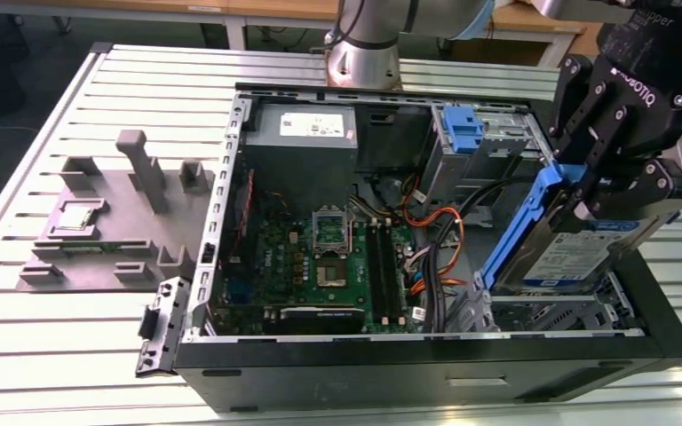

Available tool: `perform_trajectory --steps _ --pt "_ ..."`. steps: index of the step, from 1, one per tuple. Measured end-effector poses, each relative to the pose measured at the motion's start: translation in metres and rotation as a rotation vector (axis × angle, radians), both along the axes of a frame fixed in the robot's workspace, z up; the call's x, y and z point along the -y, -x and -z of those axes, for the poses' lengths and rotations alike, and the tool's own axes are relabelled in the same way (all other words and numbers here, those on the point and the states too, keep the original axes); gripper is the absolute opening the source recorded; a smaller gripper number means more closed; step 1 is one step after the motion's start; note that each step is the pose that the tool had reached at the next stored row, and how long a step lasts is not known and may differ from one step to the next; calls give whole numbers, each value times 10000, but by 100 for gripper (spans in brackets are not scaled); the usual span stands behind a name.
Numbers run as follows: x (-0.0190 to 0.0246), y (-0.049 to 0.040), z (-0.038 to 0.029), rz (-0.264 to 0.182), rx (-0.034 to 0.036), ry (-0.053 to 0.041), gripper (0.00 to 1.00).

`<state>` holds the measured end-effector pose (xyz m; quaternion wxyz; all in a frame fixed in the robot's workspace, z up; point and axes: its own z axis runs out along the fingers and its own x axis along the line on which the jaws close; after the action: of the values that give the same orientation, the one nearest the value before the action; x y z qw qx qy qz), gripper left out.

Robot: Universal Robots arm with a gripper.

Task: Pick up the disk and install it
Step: 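Insert the disk into the insertion slot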

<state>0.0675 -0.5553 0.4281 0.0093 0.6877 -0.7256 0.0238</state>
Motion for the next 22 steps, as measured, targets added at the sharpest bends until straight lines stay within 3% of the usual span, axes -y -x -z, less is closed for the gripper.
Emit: perform_trajectory --steps 22 --pt "9 -4 99 5 -38 -8 37"
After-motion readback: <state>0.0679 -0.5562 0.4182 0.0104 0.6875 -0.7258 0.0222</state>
